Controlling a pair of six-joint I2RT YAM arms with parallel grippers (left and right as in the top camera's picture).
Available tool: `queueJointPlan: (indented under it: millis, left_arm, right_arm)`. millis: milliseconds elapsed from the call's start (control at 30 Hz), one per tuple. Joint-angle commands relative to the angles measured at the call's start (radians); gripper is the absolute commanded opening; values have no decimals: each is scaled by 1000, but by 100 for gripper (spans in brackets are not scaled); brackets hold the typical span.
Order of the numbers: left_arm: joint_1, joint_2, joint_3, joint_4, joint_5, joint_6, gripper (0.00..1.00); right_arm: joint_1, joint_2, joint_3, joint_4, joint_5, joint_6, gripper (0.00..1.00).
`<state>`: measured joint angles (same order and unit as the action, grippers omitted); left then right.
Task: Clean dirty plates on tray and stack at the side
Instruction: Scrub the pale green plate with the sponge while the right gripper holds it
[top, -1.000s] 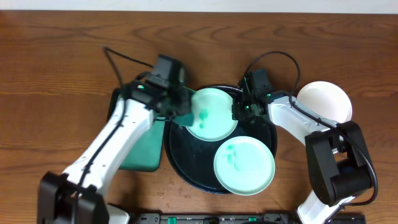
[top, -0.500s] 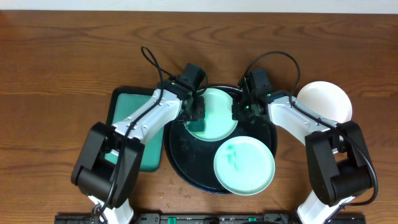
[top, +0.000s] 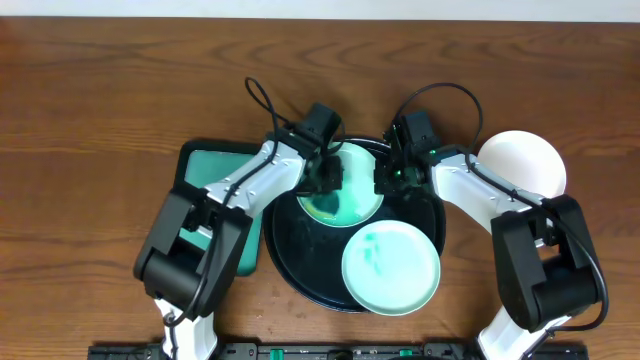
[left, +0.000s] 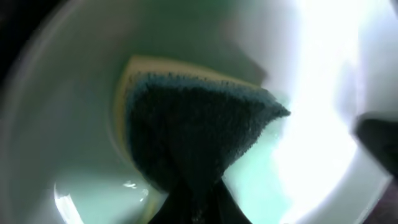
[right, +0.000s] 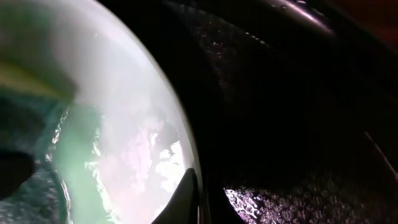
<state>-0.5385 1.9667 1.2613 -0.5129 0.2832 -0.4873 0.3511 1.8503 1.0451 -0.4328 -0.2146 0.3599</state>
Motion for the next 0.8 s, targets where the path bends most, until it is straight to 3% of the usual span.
queueJointPlan:
  millis: [0, 200, 333, 533, 767]
  left_arm:
    - [-92, 111, -18, 98, 212, -35, 7]
    - [-79, 111, -4, 245, 259, -50, 7]
    - [-56, 111, -1, 279, 154, -63, 7]
    - [48, 111, -1, 163, -113, -56, 7]
    - [196, 111, -1, 3, -252, -29, 7]
  right_arm:
    - [8, 33, -12, -21, 1, 2, 1]
    - [8, 33, -12, -28, 0, 3, 1]
    - [8, 33, -12, -38, 0, 7, 1]
    - [8, 33, -12, -68, 0, 10, 1]
    - [8, 33, -12, -68, 0, 10, 1]
